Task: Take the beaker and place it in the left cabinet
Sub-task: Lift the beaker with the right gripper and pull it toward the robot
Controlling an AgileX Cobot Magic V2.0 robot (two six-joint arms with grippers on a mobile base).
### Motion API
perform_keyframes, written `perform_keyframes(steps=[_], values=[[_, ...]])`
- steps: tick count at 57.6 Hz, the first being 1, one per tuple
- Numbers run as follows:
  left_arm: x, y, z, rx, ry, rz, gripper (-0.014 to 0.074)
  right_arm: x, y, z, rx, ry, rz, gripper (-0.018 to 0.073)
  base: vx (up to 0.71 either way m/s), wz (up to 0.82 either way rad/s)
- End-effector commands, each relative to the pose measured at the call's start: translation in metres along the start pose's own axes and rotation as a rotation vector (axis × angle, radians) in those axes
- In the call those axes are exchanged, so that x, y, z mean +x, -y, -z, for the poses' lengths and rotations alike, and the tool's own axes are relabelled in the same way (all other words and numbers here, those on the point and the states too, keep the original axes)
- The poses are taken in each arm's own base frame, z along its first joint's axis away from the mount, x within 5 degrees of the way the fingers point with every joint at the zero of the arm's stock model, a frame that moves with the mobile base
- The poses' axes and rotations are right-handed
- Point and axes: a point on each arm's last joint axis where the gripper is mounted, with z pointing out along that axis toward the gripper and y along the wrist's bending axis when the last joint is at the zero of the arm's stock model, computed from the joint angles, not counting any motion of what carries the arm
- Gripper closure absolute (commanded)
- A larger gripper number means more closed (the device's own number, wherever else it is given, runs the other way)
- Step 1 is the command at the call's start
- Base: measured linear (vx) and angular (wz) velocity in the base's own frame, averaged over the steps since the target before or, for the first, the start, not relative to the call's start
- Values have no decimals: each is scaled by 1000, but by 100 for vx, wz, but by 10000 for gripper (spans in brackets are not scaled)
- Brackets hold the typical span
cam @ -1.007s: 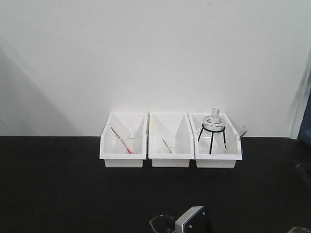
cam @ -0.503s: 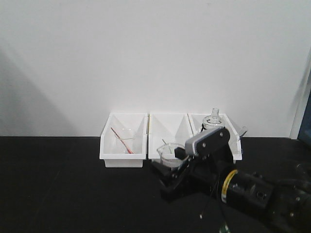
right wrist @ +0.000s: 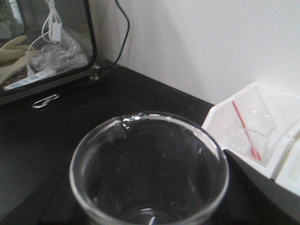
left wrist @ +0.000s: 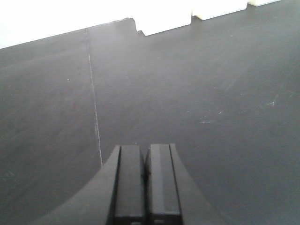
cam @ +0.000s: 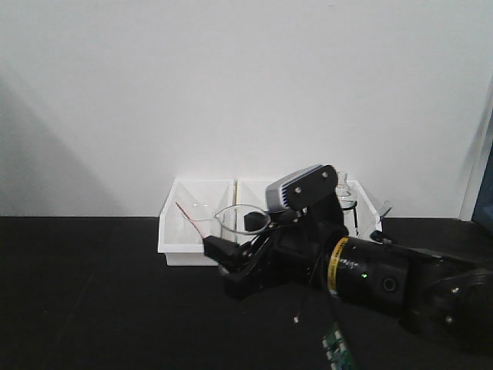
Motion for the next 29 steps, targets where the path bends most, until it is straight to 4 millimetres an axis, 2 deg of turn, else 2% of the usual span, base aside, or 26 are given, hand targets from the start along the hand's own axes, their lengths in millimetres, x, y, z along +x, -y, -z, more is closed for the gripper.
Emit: perform_keyframes(steps=[1,29], values=[[-13,-1,3,-9,109,4,603,-26,-18,7,-25,69,26,327,0,0],[-13,-1,3,-9,109,4,603,-27,-23,6,-53,80,18,327,0,0]])
